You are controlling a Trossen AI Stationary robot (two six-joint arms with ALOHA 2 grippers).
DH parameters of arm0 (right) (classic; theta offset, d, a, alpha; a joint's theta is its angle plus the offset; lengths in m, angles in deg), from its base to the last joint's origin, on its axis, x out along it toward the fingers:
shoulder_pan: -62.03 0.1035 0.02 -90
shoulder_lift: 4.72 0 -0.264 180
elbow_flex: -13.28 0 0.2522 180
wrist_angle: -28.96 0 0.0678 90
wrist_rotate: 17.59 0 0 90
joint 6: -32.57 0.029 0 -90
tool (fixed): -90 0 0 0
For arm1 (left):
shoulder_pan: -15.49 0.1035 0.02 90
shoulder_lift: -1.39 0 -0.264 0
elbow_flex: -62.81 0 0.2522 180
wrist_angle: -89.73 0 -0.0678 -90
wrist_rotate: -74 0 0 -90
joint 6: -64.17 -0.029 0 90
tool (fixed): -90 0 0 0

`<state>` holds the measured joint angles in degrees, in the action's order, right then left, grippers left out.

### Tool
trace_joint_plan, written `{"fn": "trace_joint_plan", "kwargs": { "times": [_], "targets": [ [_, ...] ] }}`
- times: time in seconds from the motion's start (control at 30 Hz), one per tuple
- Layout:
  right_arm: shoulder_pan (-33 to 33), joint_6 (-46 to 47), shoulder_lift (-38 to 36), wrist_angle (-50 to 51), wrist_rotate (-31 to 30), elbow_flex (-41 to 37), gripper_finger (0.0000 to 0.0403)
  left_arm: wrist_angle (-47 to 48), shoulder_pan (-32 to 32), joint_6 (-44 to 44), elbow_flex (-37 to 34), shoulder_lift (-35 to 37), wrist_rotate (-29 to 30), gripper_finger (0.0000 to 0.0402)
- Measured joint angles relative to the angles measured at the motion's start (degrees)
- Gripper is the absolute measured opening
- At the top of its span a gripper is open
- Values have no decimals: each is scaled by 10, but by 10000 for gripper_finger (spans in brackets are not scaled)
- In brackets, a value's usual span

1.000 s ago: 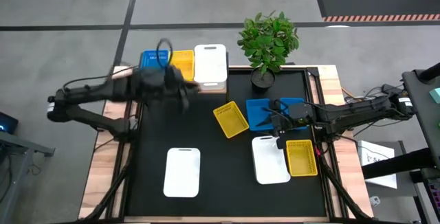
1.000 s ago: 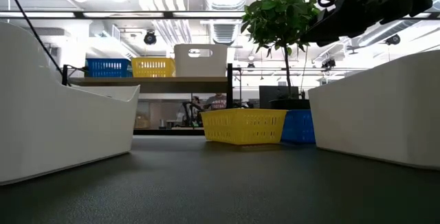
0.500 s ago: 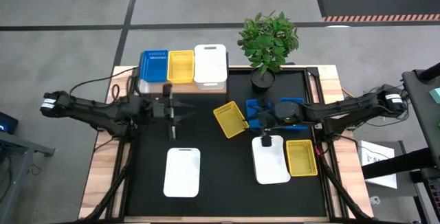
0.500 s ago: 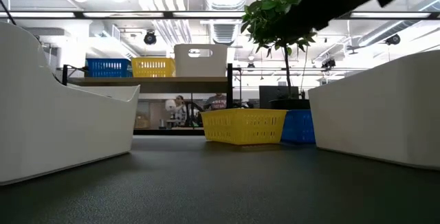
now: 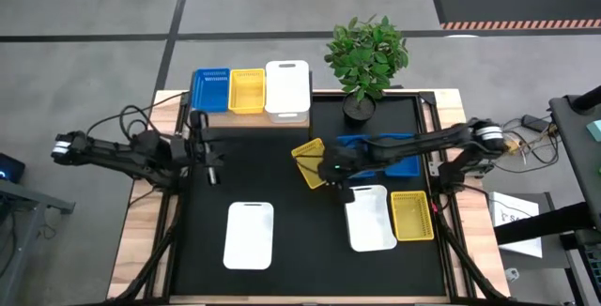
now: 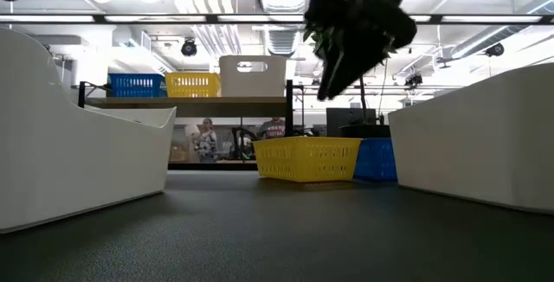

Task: Stack baskets on shelf by color
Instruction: Stack the left yellow bin into the yellow bin on the shelf

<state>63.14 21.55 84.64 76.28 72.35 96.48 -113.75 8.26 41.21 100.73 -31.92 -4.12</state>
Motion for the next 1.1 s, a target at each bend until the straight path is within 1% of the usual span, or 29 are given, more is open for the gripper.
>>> {"fn": "trace_joint_plan", "kwargs": {
  "times": [0.13,0.27,0.4,0.5,0.57,0.7,0.73,1.1],
  "targets": [
    [-2,-8,63,66,0,47,173,2,0,1,-15,25,0,80],
    [-7,-10,117,110,0,86,169,1,0,1,-32,45,-1,80],
    [-11,-16,152,125,-1,107,156,2,0,1,-50,69,-3,80],
    [-10,-29,165,126,-1,113,129,3,0,1,-56,89,-3,80],
    [-10,-33,172,125,0,117,99,4,0,1,-60,99,-3,80],
    [-10,-41,174,126,0,118,26,1,0,1,-69,116,-2,80],
    [-9,-41,173,125,-1,119,18,0,0,1,-71,121,-2,80],
    [28,-4,171,162,0,182,9,4,0,2,-95,177,-2,80]
  ]
}}
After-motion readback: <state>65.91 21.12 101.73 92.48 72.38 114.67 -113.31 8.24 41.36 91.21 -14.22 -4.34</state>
